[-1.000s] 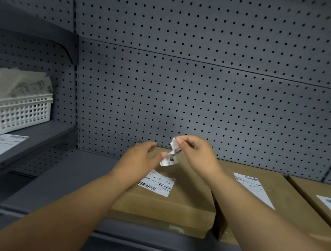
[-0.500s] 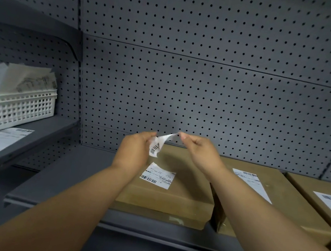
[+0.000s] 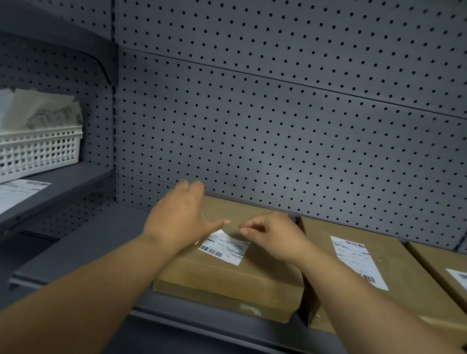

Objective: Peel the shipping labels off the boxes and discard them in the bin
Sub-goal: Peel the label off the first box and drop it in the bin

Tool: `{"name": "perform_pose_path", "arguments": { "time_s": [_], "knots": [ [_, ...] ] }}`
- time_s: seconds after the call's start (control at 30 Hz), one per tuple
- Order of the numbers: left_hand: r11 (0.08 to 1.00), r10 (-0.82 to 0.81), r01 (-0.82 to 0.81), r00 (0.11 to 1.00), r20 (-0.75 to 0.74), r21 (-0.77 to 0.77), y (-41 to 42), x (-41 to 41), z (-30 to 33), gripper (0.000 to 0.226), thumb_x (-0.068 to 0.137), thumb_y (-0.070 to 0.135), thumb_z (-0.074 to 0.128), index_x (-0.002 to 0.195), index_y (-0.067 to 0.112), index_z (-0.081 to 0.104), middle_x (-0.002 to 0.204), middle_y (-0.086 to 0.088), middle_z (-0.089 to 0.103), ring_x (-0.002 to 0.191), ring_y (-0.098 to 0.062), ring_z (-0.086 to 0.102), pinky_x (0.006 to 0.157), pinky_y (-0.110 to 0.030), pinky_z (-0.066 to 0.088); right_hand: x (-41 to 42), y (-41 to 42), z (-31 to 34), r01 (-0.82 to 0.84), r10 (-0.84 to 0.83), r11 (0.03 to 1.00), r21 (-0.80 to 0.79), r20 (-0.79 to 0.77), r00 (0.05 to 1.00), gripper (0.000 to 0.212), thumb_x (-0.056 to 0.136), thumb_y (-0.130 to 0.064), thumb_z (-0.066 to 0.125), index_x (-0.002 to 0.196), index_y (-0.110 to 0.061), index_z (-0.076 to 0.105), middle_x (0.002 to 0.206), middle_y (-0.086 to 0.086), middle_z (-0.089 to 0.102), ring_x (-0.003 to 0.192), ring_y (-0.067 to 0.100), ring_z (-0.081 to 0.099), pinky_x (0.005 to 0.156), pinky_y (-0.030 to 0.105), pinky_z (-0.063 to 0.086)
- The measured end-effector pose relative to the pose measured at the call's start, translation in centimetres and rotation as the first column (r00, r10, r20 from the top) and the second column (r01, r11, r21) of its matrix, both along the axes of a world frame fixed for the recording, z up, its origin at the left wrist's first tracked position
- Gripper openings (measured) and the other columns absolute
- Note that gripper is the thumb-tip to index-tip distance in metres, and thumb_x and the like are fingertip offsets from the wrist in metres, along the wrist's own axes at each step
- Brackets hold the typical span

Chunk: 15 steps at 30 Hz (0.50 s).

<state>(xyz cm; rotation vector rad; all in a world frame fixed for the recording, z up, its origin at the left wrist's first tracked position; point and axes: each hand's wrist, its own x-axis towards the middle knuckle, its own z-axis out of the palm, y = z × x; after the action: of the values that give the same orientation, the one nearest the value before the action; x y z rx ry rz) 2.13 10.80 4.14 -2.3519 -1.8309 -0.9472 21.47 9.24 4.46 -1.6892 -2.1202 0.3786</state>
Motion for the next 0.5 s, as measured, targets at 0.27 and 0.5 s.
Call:
{"name": "perform_pose_path", "arguments": {
  "time_s": [0.27, 0.5],
  "knots": [
    [0.991, -0.039, 0.062, 0.98, -0.193, 0.115, 0.4, -0.7, -1.0, 0.021, 0.088, 0.006, 0.046, 0.108, 0.014, 0.046, 0.105, -0.008, 0.05, 0.084, -0.025, 0.051, 0.065, -0.035, 0.044, -0.2, -0.6, -0.2, -0.106, 0.112, 0.993, -0.051, 0.136, 0.984, 0.026, 0.085, -0.031, 0.062, 0.108, -0.019, 0.069, 0.117, -0.004, 0.068, 0.106, 0.011, 0.058, 0.094, 0.029, 0.045],
    [0.989, -0.029, 0.087, 0.911, -0.412, 0.124, 0.6, -1.3, -1.5, 0.022, 0.088, 0.01, 0.043, 0.108, 0.012, 0.052, 0.108, -0.007, 0.051, 0.088, -0.026, 0.055, 0.064, -0.032, 0.038, -0.2, -1.1, -0.3, -0.212, 0.239, 0.97, -0.117, 0.32, 0.917, 0.027, 0.083, -0.031, 0.064, 0.109, -0.022, 0.068, 0.118, -0.006, 0.067, 0.106, 0.011, 0.058, 0.091, 0.026, 0.046]
  ]
}}
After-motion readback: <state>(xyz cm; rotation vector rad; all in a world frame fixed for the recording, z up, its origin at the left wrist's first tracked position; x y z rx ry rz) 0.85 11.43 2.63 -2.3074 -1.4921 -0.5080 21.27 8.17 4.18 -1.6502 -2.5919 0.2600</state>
